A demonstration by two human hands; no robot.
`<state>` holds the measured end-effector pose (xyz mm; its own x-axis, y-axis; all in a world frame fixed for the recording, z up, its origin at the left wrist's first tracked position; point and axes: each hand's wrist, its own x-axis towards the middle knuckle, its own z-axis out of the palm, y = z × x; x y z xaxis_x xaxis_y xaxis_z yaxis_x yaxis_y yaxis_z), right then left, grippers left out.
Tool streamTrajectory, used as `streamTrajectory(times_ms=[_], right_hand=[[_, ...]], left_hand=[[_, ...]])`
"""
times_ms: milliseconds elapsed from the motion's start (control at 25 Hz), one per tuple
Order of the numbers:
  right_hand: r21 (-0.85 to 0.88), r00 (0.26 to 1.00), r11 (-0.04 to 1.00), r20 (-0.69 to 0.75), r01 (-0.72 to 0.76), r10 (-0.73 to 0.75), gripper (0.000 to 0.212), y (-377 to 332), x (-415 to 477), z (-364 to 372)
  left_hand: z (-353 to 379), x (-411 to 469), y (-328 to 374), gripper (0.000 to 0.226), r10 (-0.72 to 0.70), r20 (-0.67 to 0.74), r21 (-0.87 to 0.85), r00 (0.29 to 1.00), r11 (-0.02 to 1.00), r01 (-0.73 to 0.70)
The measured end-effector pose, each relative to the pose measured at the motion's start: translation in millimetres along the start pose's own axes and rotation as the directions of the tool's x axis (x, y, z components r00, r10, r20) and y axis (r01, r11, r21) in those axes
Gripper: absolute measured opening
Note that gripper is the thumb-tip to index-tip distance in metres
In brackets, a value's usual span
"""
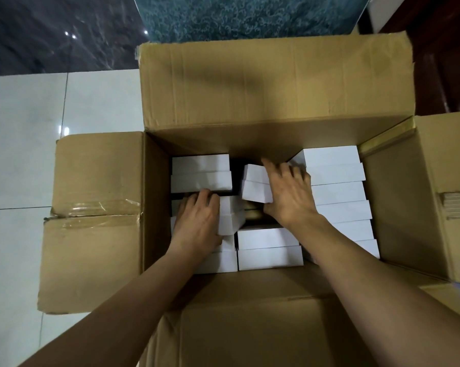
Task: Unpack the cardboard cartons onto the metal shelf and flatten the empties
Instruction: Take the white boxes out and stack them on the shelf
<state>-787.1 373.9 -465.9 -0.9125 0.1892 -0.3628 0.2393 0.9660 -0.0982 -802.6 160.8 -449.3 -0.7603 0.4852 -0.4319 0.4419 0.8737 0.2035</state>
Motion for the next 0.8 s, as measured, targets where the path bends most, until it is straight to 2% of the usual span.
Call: streamTrajectory(times_ms=[240,360,520,800], right_hand=[[0.157,0.998,0.987,-0.059,-0.016,0.026,0.099,5,-31,-28],[0.265,0.994,0.962,-0.073,-0.062,0.084,0.1,5,-55,-48],[0.375,0.981,0.923,-0.13,-0.086,0.144,0.095,10,-91,-76],[0.464,0.951,0.88,-0.216,-0.101,0.223,0.09,21,-155,-124]], left_hand=[[-20,-14,5,0.084,0.038,-0.068,-0.093,0.997,0.995,-0.044],[-37,-27,14,0.097,0.051,-0.113,-0.079,0.992,0.995,-0.06],[-58,-50,28,0.094,0.044,-0.219,-0.046,0.975,0.997,-0.055],[-96,-95,58,0.088,0.018,-0.368,-0.127,0.93,0.989,-0.07]])
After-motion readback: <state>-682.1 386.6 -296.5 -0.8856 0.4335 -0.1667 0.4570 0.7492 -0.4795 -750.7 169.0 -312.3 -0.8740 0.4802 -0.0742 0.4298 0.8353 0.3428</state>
